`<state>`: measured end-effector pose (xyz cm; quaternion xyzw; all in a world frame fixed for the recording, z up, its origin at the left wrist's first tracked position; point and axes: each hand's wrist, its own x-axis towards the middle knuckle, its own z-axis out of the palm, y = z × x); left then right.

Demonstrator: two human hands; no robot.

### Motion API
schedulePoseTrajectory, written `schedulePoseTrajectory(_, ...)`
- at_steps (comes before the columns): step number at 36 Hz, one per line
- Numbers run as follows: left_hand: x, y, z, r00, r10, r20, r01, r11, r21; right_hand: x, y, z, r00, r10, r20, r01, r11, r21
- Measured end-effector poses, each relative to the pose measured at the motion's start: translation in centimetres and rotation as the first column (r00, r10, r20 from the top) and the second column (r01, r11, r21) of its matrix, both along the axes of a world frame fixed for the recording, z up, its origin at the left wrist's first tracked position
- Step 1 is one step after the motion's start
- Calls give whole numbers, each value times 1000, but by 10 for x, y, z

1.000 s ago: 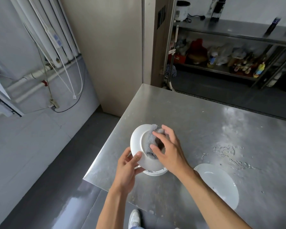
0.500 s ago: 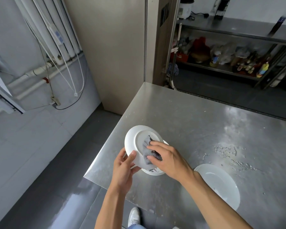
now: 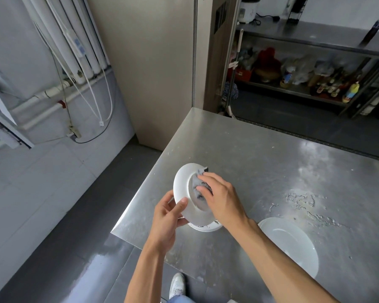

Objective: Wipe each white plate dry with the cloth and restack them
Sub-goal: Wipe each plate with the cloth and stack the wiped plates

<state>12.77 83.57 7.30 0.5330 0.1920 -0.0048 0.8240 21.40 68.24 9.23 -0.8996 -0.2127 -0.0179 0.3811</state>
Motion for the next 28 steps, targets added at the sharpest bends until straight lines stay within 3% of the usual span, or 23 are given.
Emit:
schedulePoseTrajectory(4,1,1,0,999,45,-8,-45,999,11,-3,5,0,996,94,12,-94,994,48)
schedulePoseTrajectory(14,-4,9,-12,991,109,-75,-113,992,-49,-10,-6,-10,951,298,-78,-301,953,-28)
schedulePoseTrajectory(23,-7,9,-11,996,58,-73,-61,997,-45,-11,-29,-20,993,100,-60,-106,988,-114)
schedulePoseTrajectory(28,-5,1,1,999,-6,-47,5,1000,-24,-4,-24,-14,998,-41,-42,38,997,-68)
